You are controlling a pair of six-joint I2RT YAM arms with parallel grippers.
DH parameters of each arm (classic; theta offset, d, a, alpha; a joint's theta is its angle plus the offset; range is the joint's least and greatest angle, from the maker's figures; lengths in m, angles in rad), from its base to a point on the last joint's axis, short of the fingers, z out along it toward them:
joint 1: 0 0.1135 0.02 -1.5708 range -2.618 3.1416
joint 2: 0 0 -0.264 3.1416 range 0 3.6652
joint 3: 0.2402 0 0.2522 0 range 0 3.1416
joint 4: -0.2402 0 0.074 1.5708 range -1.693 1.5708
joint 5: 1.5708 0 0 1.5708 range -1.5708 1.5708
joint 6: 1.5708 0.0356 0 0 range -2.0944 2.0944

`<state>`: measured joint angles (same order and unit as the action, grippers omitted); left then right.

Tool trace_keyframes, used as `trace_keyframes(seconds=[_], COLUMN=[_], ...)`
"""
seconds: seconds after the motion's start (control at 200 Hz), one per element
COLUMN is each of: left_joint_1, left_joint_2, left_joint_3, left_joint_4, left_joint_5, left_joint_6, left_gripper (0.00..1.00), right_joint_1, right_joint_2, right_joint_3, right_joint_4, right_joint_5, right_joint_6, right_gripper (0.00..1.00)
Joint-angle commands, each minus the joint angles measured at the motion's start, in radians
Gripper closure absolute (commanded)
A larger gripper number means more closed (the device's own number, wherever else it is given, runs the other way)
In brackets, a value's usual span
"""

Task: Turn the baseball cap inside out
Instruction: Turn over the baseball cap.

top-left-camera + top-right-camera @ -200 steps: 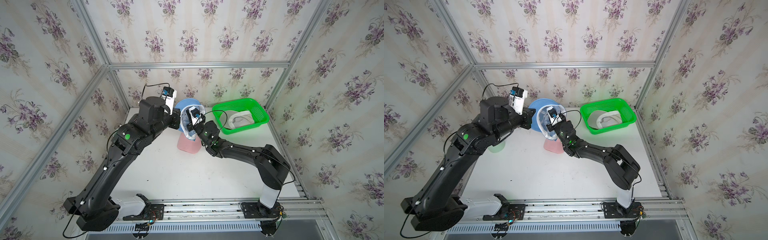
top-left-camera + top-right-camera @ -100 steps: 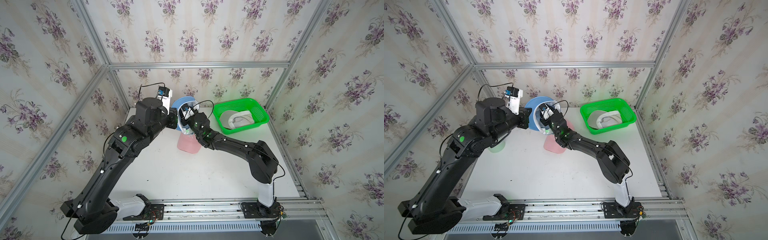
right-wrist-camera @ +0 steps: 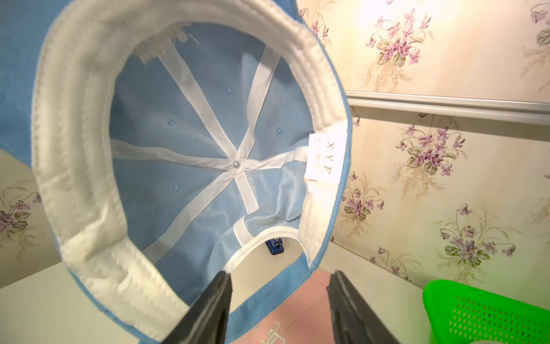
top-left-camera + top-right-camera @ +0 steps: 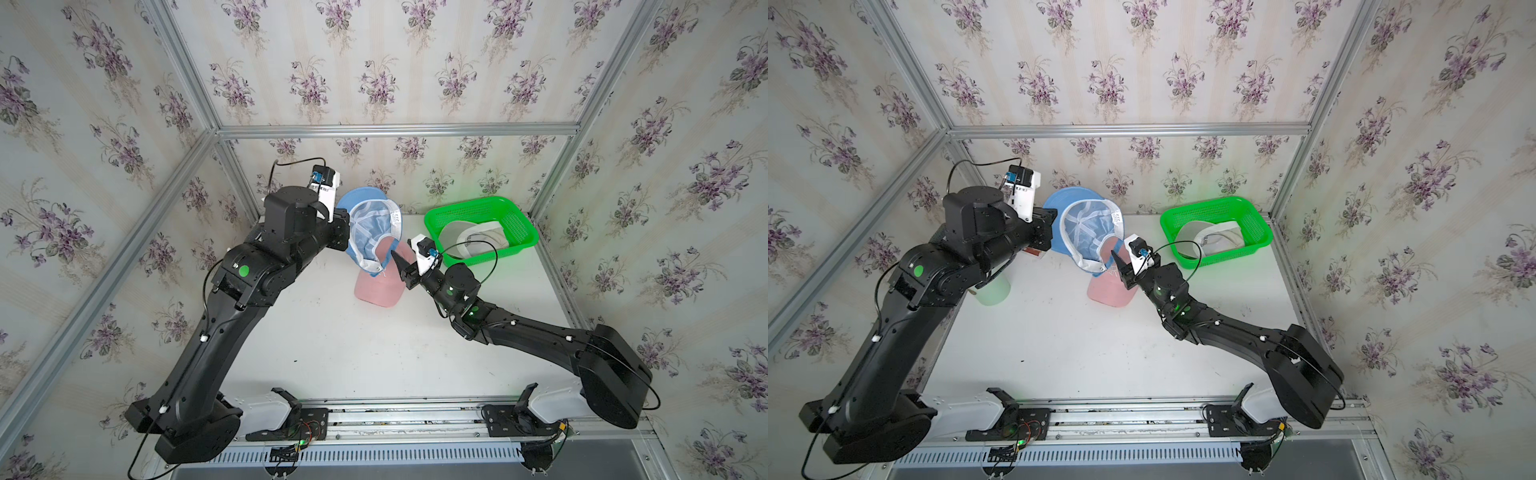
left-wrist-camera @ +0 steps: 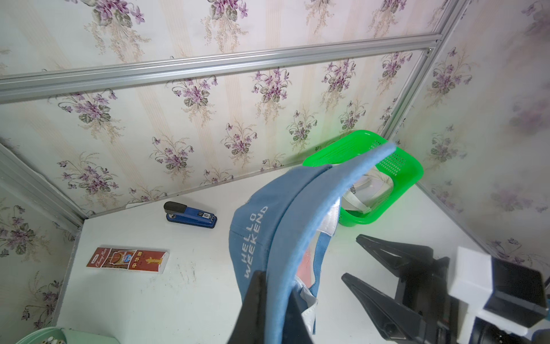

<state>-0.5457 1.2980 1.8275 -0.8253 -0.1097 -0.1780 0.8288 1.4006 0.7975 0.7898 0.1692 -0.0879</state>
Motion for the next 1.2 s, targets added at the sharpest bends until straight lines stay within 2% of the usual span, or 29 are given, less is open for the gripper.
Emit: trace_keyframes(seconds=[0.0,0.205,0.29,0.5,0.694,0.754,0.864,0.934,1.034,1.199], left_joint_1=[0.000,0.000,0.001,-0.001,-0.003,-0.003,-0.003,-0.003,-0.003,-0.005], left_joint_2=[0.010,0.012,0.012,0.013,0.027,0.027,0.026,0.024,0.020,0.026], left_joint_3=[0.010,0.019,0.018,0.014,0.026,0.027,0.035,0.032,0.009,-0.039], left_joint_4=[0.001,-0.010,-0.012,-0.009,-0.002,0.002,-0.008,-0.003,0.030,0.097], left_joint_5=[0.051,0.083,0.101,0.104,0.153,0.155,0.119,0.065,-0.077,-0.247], left_joint_6=[0.023,0.025,0.023,0.021,0.016,0.015,0.028,0.041,0.096,0.209], left_gripper=[1.00,1.00,1.00,1.00,1.00,1.00,1.00,1.00,1.00,1.00], right_joint_1=[-0.038,-0.104,-0.127,-0.128,-0.128,-0.129,-0.132,-0.134,-0.133,-0.132], right_joint_2=[-0.032,0.007,0.028,0.046,0.124,0.155,0.196,0.209,0.227,0.234], right_joint_3=[-0.024,0.014,0.029,0.045,0.135,0.166,0.227,0.253,0.311,0.366], right_joint_4=[0.009,-0.076,-0.085,-0.063,-0.113,-0.120,-0.163,-0.195,-0.316,-0.504], right_joint_5=[0.019,-0.034,-0.109,-0.204,-0.244,-0.242,-0.229,-0.220,-0.173,-0.116], right_joint_6=[0.112,0.162,0.187,0.190,0.212,0.229,0.267,0.298,0.346,0.415], right_gripper=[0.39,0.34,0.34,0.30,0.32,0.39,0.71,0.85,0.97,0.98])
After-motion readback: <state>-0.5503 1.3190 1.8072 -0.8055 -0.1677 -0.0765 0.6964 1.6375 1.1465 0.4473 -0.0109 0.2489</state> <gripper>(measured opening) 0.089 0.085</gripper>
